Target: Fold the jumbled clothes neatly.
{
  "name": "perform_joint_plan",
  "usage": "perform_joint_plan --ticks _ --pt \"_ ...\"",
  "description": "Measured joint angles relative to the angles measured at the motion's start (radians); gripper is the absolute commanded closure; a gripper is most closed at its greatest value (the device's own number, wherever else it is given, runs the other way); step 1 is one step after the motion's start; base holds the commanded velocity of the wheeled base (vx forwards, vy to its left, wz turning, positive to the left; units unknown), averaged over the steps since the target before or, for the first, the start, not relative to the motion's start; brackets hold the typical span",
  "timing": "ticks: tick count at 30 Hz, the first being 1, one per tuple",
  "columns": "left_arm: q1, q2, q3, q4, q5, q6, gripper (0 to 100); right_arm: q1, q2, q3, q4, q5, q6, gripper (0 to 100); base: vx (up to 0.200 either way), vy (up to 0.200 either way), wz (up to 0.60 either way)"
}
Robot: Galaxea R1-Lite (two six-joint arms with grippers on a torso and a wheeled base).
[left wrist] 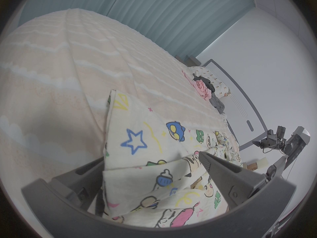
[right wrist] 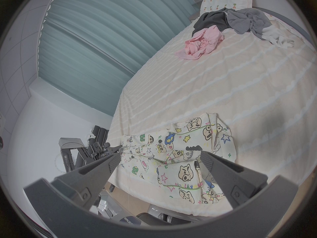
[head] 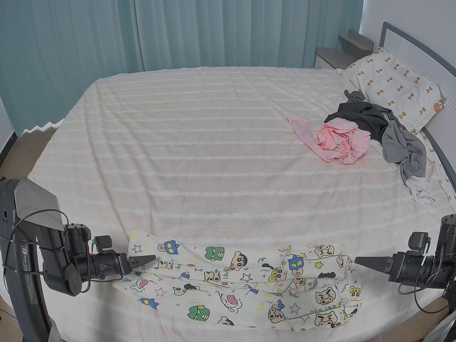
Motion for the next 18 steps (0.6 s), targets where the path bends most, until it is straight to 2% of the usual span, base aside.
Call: perform_joint_plan --ticks 5,9,14,18 --pt "0.034 -0.044 -0.022 0.021 0.029 -0.010 0 0.000 0.000 0.000 0.000 0.000 0.000 0 0.000 0.000 0.00" --pt "0.057 -0.138 -0.054 0.140 0.047 -0.048 0 0.000 0.000 0.000 0.000 0.000 0.000 0 0.000 0.000 0.00" --pt "0.073 -0.277 -0.121 0.438 0.059 -0.058 0 0.000 0.000 0.000 0.000 0.000 0.000 0 0.000 0.000 0.00" --pt "0.089 -0.358 -0.182 0.687 0.098 0.043 0 0.001 0.000 0.000 0.000 0.000 0.000 0 0.000 0.000 0.00"
